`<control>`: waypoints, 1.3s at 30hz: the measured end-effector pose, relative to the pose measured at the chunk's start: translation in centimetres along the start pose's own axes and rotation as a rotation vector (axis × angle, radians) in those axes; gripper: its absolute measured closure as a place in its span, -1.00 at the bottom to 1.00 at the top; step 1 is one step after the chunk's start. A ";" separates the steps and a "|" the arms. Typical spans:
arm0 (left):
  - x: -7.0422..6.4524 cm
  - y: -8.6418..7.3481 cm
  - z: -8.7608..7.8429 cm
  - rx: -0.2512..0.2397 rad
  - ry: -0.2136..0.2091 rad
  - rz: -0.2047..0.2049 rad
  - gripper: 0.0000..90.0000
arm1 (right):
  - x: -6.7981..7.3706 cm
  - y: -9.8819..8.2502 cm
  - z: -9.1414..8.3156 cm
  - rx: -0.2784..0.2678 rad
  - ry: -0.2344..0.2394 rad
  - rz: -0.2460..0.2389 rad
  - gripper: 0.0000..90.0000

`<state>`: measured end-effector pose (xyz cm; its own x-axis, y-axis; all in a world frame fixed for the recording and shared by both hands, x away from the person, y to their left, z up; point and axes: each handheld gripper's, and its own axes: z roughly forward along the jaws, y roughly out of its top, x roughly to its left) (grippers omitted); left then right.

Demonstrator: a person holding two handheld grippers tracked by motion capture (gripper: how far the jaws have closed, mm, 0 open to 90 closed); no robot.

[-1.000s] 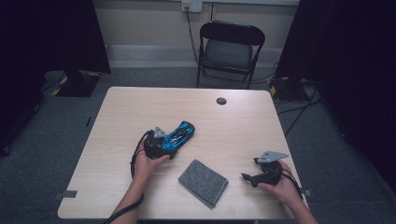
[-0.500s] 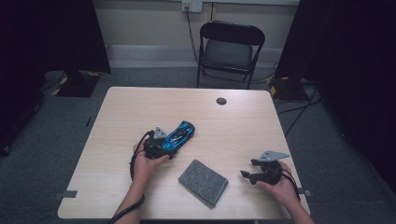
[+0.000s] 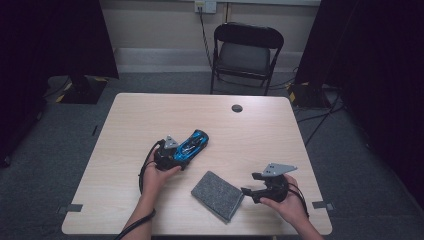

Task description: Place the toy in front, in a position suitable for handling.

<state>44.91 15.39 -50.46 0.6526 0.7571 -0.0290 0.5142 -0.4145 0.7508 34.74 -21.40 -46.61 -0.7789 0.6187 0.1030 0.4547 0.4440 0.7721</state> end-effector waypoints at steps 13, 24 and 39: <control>0.0 0.0 0.0 0.000 0.000 0.002 -0.43 | 4.1 1.2 2.3 0.017 0.088 -0.066 -0.30; 0.1 0.0 -0.1 0.006 0.001 0.012 -0.43 | 5.0 0.8 3.1 0.030 0.115 -0.086 -0.28; 0.1 0.0 0.0 0.002 -0.001 0.013 -0.43 | 6.0 -0.9 4.8 0.064 0.028 -0.155 -0.25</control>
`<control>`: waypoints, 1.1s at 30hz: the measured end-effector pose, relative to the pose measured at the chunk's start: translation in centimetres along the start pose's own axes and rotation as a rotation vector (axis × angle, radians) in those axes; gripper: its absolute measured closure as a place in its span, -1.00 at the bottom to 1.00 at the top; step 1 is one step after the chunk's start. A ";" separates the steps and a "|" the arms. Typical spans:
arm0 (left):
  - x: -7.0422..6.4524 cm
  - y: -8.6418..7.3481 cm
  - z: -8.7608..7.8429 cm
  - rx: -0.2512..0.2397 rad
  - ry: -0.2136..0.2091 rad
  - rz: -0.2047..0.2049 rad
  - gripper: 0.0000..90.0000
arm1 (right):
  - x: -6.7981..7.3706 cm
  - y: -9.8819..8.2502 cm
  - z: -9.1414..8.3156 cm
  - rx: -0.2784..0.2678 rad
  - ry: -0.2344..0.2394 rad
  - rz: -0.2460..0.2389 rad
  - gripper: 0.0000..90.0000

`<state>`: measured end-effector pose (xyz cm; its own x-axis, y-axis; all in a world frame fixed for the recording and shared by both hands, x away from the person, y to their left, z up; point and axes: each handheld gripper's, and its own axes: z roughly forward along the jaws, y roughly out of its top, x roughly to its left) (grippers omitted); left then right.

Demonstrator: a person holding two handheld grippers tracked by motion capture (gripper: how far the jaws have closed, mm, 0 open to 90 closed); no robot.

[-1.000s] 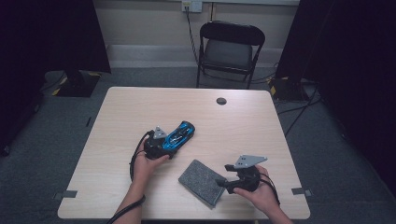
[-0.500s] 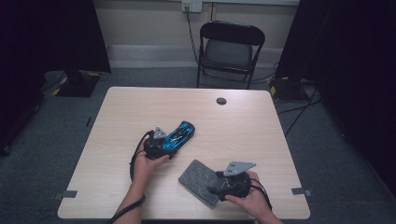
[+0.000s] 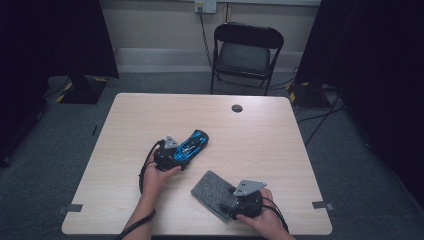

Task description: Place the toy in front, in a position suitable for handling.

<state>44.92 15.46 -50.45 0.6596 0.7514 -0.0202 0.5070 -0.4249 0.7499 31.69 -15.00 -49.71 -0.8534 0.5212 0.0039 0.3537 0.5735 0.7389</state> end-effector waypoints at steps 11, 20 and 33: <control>0.0 0.0 0.0 -0.001 0.000 0.000 -0.43 | 0.2 -0.2 0.0 -0.006 -0.015 0.016 -0.11; 0.0 0.0 0.0 -0.001 0.001 0.001 -0.43 | 0.0 0.3 0.0 0.011 -0.029 0.001 0.40; 0.0 0.0 0.0 0.000 0.000 0.000 -0.43 | -0.3 0.8 0.0 0.029 -0.003 0.045 0.71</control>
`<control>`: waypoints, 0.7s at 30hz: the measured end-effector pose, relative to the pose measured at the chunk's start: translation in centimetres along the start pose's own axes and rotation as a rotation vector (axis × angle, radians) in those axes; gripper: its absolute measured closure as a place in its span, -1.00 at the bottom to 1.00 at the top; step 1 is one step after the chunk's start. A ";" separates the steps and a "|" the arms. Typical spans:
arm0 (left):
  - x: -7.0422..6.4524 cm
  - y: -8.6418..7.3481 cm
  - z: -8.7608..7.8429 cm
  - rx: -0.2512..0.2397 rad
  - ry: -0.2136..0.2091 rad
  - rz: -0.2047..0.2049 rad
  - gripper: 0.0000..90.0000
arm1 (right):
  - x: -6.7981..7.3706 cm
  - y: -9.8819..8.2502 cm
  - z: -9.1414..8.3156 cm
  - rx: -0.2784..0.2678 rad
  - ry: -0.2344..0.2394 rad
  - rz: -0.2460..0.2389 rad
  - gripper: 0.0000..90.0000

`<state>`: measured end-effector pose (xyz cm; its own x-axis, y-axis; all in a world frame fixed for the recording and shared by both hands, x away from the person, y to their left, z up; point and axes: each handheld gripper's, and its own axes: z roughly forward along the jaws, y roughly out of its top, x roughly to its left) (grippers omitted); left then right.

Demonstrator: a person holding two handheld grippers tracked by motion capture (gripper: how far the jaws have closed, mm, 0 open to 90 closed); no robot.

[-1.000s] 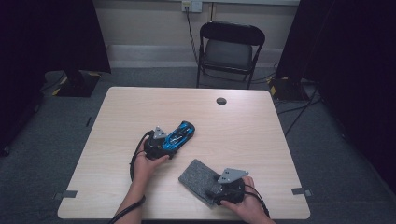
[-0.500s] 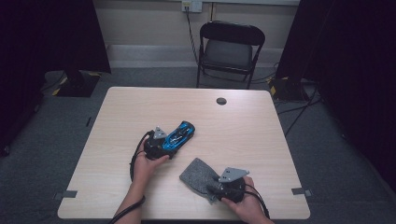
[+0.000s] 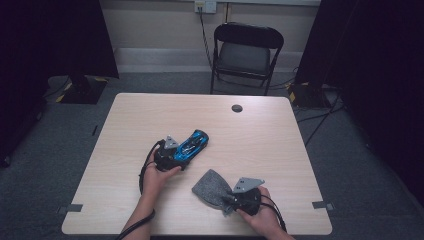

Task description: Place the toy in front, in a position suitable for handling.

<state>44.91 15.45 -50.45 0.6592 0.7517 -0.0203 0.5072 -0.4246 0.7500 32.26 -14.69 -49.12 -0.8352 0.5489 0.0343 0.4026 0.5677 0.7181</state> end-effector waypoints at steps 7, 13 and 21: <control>0.0 0.0 0.0 0.000 0.000 0.000 -0.43 | -0.9 1.2 -0.6 -0.018 0.027 0.055 0.74; 0.0 0.0 0.0 0.002 -0.002 -0.003 -0.43 | -2.3 4.5 -0.8 -0.089 0.039 0.086 0.74; 0.0 0.0 0.0 0.002 -0.001 0.001 -0.43 | -3.7 8.3 0.5 -0.081 0.011 0.062 0.74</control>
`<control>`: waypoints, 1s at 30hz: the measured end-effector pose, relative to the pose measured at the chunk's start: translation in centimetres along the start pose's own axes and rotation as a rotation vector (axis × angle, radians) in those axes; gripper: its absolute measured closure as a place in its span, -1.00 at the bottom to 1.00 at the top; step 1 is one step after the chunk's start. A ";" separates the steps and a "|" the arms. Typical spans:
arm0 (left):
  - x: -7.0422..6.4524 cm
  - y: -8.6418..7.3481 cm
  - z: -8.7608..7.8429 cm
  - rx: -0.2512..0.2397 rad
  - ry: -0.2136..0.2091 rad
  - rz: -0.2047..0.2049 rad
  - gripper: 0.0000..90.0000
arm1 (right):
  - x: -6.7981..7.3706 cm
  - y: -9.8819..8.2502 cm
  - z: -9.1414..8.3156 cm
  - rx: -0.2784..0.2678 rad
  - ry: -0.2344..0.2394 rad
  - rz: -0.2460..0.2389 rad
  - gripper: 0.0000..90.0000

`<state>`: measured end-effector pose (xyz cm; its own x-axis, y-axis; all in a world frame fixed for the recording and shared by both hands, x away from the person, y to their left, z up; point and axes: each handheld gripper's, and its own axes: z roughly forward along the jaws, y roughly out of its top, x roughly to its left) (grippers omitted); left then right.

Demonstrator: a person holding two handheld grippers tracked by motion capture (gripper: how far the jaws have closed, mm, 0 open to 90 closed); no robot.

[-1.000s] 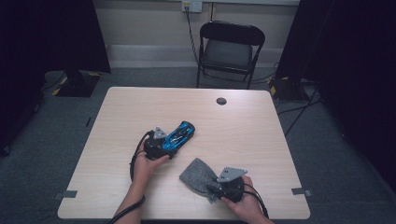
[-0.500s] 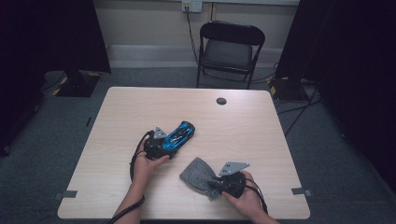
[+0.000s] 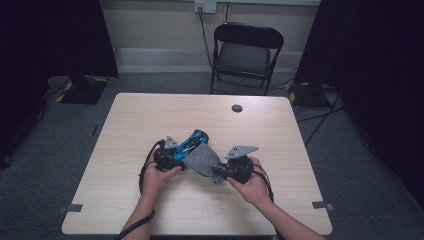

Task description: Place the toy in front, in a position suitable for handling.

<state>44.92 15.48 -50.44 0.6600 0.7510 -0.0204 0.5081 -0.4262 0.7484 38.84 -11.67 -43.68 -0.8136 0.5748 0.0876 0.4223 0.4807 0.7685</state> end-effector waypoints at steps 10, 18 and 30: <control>0.0 0.0 0.0 -0.001 0.001 -0.002 -0.43 | -1.5 2.6 3.5 0.045 -0.046 -0.006 0.74; 0.0 0.0 0.0 -0.001 0.001 -0.001 -0.43 | -1.1 4.5 5.9 0.122 -0.029 -0.043 0.73; 0.0 0.0 0.0 -0.002 0.001 -0.001 -0.43 | -1.7 4.9 7.9 0.203 -0.046 -0.059 0.73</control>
<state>44.92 15.46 -50.45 0.6593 0.7516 -0.0203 0.5077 -0.4250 0.7494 45.50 -5.05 -45.10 -0.8221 0.5692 0.0137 0.4502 0.6352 0.6276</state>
